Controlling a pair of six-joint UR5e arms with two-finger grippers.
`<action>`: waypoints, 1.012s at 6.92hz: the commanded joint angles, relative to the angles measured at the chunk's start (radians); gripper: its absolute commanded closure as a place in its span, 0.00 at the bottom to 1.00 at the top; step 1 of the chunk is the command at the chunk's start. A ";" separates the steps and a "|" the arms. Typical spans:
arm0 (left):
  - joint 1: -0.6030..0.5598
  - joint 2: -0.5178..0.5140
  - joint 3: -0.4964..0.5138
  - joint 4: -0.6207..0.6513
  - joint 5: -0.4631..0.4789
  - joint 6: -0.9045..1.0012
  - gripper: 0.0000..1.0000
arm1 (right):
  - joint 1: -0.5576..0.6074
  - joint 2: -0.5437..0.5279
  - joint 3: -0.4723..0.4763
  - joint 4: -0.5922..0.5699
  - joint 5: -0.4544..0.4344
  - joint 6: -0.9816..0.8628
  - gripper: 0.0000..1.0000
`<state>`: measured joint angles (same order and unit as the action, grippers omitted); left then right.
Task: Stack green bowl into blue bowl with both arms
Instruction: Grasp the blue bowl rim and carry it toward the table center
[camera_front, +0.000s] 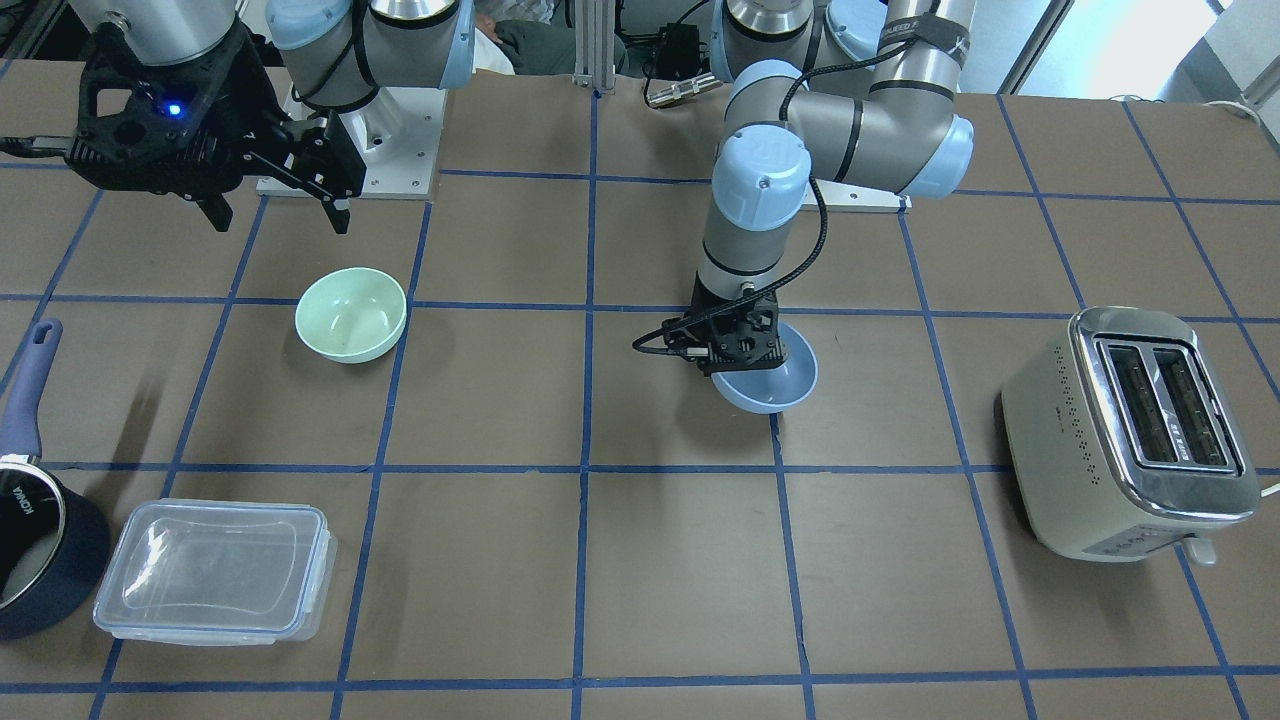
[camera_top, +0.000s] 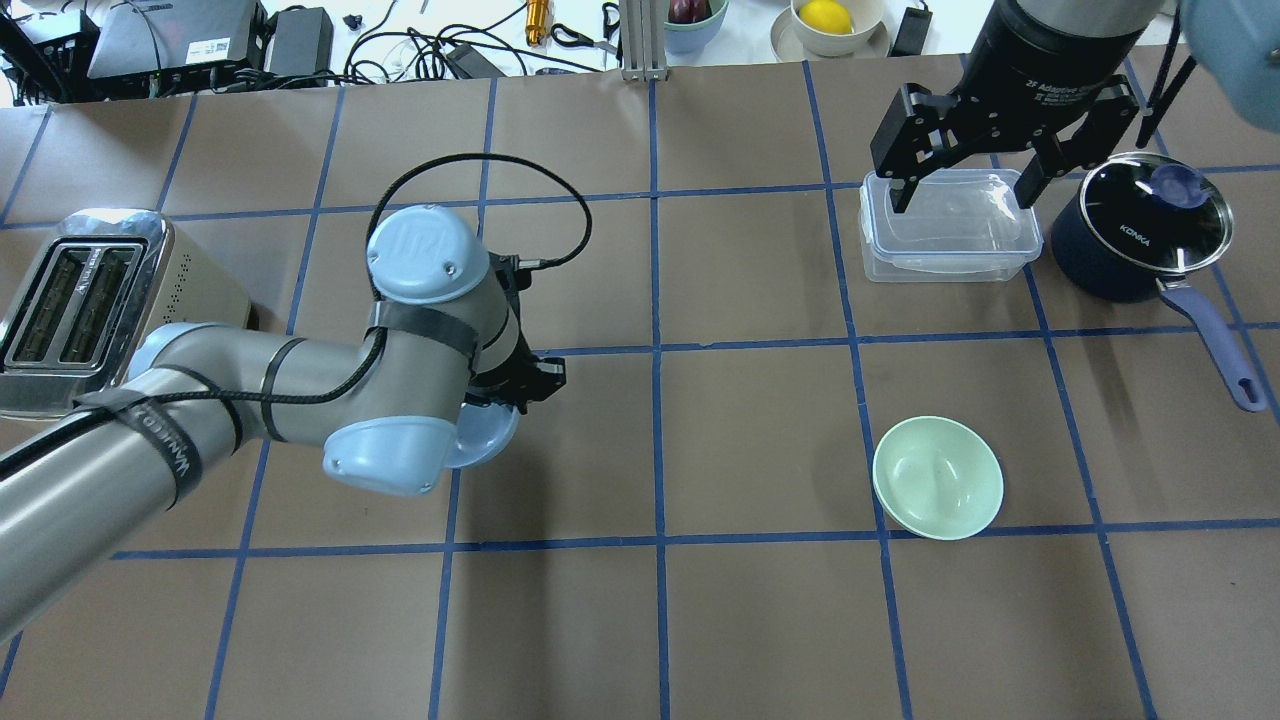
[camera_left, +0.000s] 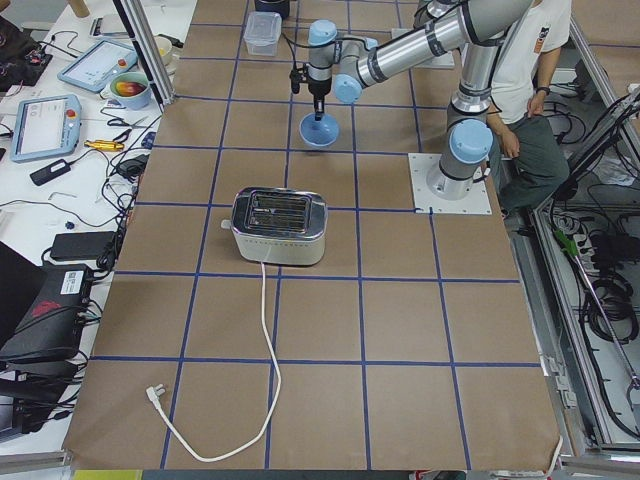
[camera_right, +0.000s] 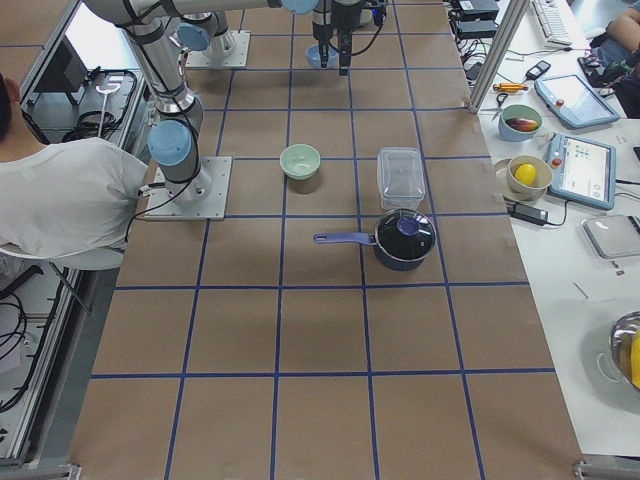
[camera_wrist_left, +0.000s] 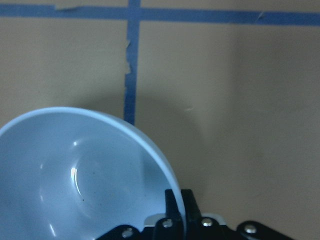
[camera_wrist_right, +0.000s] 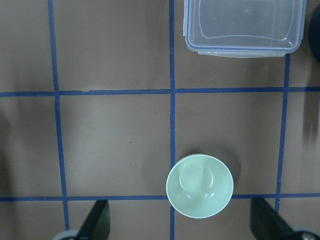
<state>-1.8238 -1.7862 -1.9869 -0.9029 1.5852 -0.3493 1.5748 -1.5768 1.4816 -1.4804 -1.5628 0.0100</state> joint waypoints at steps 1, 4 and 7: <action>-0.128 -0.180 0.222 -0.011 -0.007 -0.167 1.00 | 0.001 0.001 0.000 -0.001 0.001 0.001 0.00; -0.244 -0.300 0.359 -0.021 0.008 -0.332 1.00 | -0.001 0.001 0.000 -0.003 0.001 0.001 0.00; -0.244 -0.286 0.350 -0.010 0.016 -0.318 0.11 | -0.004 -0.002 -0.001 0.002 0.000 -0.001 0.00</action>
<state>-2.0676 -2.0791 -1.6411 -0.9172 1.5983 -0.6761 1.5720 -1.5770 1.4815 -1.4822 -1.5630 0.0104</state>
